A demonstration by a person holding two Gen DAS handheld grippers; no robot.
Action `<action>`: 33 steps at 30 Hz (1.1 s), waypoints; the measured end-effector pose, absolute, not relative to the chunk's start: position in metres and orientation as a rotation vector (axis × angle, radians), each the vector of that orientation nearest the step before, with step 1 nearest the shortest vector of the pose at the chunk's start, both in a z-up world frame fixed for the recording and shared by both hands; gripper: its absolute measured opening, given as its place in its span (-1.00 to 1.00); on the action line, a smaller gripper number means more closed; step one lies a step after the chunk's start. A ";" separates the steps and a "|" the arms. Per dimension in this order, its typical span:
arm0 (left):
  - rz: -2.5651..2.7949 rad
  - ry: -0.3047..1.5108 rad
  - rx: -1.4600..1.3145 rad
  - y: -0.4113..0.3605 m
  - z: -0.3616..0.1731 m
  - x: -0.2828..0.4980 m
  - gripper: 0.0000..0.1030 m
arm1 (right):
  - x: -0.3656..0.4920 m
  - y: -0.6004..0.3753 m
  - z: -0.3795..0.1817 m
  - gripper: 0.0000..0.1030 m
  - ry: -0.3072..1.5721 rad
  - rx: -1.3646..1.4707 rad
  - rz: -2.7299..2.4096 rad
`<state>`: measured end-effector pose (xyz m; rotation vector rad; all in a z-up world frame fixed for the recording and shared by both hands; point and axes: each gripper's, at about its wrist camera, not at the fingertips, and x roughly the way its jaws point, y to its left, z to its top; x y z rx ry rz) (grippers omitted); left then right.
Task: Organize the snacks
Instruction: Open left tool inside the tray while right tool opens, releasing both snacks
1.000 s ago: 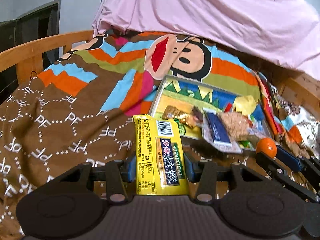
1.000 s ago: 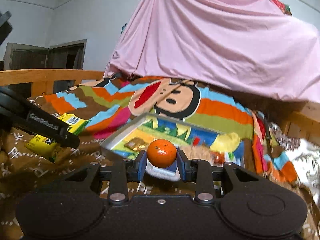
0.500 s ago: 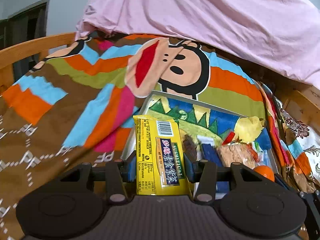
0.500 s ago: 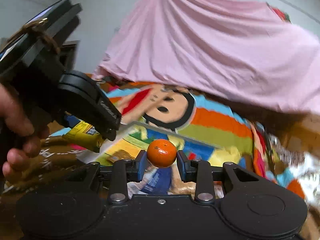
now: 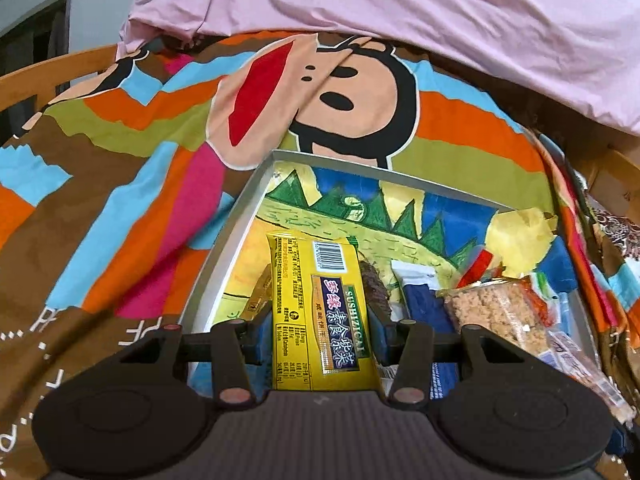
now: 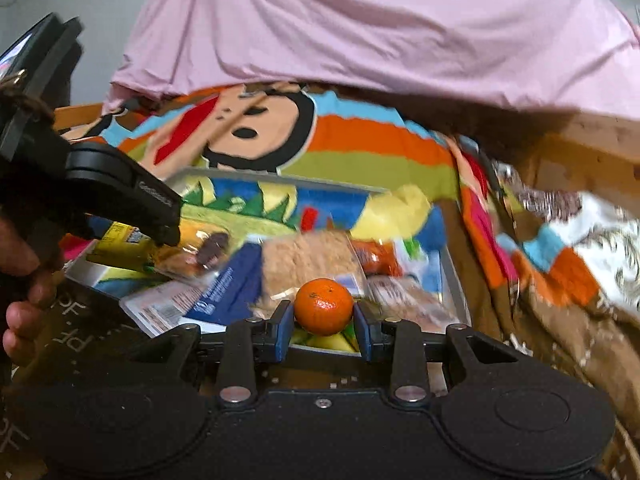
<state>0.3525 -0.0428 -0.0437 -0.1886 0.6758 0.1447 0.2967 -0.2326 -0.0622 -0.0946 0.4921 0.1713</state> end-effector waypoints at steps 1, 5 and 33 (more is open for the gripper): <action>0.149 0.676 -0.189 -0.043 -0.046 0.354 -0.02 | 0.298 -0.233 -0.063 -0.32 0.501 -0.090 0.170; 0.175 0.683 -0.184 -0.042 -0.053 0.358 -0.02 | 0.302 -0.235 -0.065 -0.32 0.514 -0.077 0.172; 0.203 0.690 -0.128 -0.060 -0.060 0.343 0.70 | 0.302 -0.236 -0.062 0.19 0.493 -0.073 0.184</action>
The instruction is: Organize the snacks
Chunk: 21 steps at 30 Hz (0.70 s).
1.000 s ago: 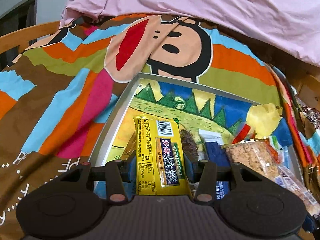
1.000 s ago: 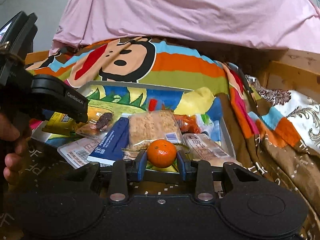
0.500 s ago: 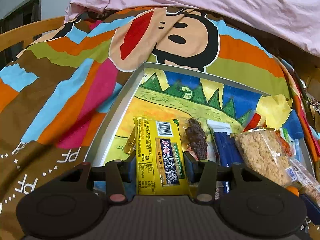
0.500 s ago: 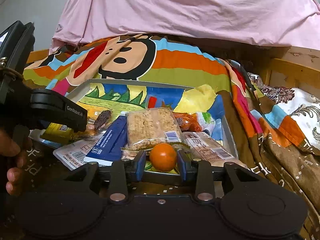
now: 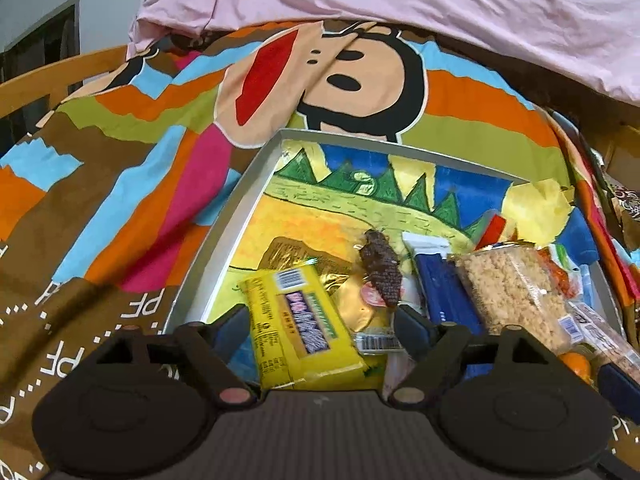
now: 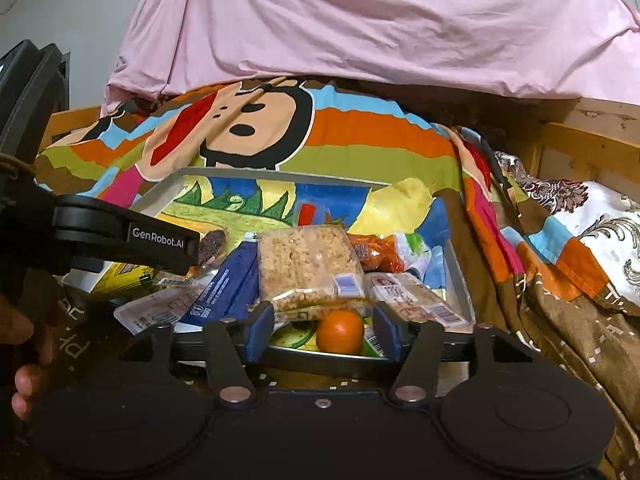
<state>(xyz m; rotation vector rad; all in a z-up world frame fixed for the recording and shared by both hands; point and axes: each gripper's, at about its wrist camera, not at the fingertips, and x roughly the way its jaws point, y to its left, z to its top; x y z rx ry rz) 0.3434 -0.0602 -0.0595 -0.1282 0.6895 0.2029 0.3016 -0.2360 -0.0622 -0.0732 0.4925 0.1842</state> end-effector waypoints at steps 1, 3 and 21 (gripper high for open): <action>0.205 0.688 -0.124 -0.061 -0.058 0.342 0.73 | 0.301 -0.237 -0.061 0.22 0.486 -0.070 0.182; 0.205 0.678 -0.117 -0.062 -0.055 0.338 0.78 | 0.300 -0.239 -0.057 0.38 0.473 -0.062 0.176; 0.208 0.520 -0.117 -0.038 -0.005 0.271 0.99 | 0.270 -0.261 -0.005 0.98 0.320 0.082 0.167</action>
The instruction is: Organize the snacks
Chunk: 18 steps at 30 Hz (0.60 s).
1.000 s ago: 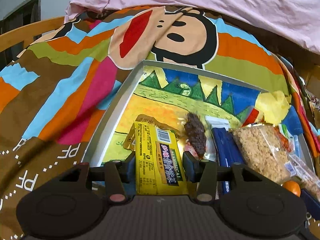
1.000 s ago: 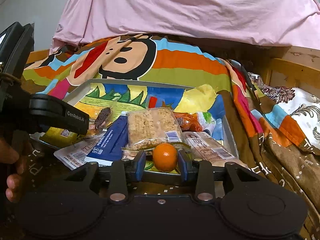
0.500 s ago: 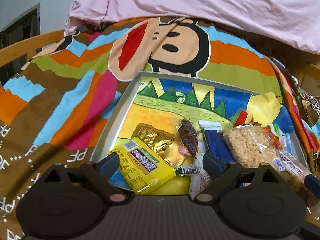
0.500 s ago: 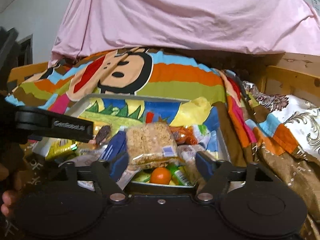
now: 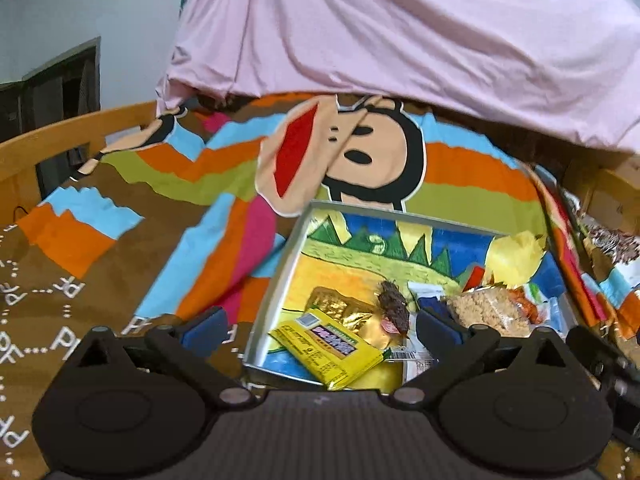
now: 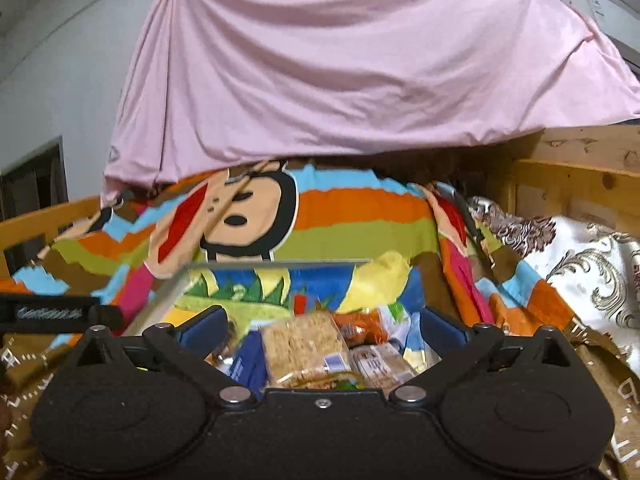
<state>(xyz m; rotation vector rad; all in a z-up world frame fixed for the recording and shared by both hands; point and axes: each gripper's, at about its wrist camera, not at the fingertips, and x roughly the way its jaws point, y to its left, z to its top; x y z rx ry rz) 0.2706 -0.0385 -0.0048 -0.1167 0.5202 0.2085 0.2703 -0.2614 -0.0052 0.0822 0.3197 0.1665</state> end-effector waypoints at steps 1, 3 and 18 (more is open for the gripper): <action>0.207 0.508 -0.118 -0.036 -0.002 0.265 0.99 | 0.267 -0.262 -0.003 0.98 0.311 0.086 0.167; 0.210 0.481 -0.119 -0.032 0.004 0.250 0.99 | 0.259 -0.263 0.003 0.98 0.299 0.093 0.173; 0.187 0.372 -0.127 -0.016 0.025 0.147 0.99 | 0.170 -0.281 0.028 0.99 0.201 0.146 0.213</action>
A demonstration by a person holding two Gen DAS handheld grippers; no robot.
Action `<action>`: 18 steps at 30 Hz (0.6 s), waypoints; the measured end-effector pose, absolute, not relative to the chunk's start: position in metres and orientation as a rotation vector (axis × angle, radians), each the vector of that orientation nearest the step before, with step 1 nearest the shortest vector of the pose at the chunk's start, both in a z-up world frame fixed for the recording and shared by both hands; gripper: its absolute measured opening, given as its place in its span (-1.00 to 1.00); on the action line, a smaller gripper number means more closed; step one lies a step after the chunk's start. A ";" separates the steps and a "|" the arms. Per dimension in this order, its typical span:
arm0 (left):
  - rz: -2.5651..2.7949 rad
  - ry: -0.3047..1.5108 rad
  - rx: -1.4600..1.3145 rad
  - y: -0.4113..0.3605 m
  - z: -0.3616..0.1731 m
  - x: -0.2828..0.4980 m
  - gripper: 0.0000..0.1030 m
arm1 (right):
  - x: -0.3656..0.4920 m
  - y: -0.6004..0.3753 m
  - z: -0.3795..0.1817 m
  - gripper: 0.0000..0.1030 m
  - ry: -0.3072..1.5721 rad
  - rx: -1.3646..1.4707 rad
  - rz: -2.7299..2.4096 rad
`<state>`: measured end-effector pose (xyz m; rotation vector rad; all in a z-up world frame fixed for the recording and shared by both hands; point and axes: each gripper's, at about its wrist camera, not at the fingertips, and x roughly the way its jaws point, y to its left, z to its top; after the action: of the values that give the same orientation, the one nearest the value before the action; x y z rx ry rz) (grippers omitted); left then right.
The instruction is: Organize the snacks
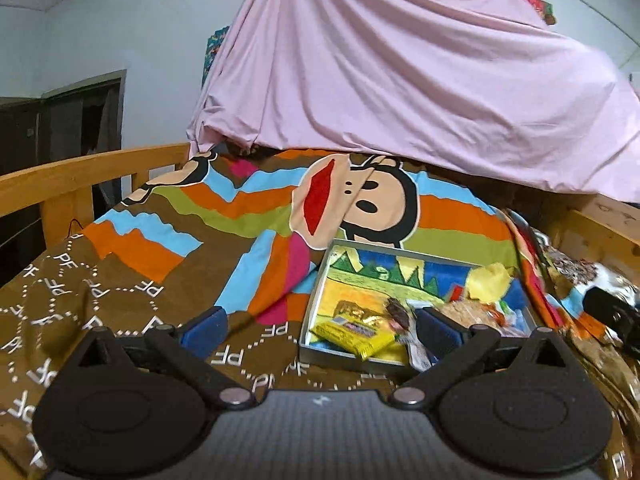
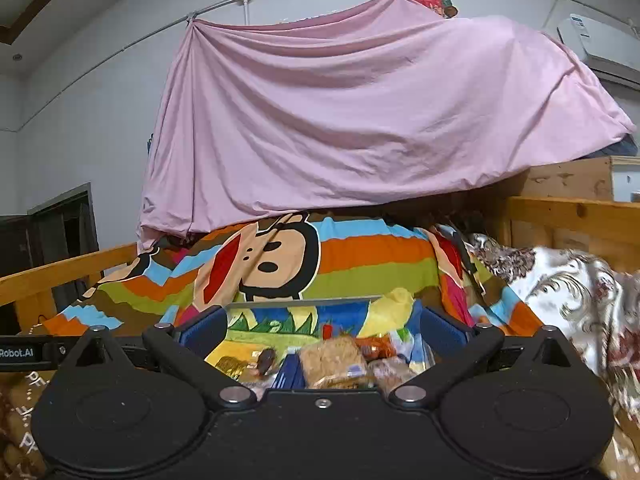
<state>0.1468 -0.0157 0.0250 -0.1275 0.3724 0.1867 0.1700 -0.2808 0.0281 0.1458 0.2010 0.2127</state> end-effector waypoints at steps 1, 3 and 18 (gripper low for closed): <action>0.184 0.366 -0.119 -0.017 0.025 0.139 0.99 | 0.164 -0.281 0.027 0.99 0.205 0.151 0.211; 0.176 0.354 -0.107 -0.019 0.025 0.125 0.99 | 0.151 -0.280 0.027 0.99 0.215 0.168 0.207; 0.114 0.361 -0.106 -0.027 0.006 0.054 0.99 | 0.063 -0.266 0.010 0.99 0.338 0.138 0.099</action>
<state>0.0538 -0.0271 0.0057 -0.1062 0.3610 0.1140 0.0626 -0.2659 0.0097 0.1381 0.3380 0.0991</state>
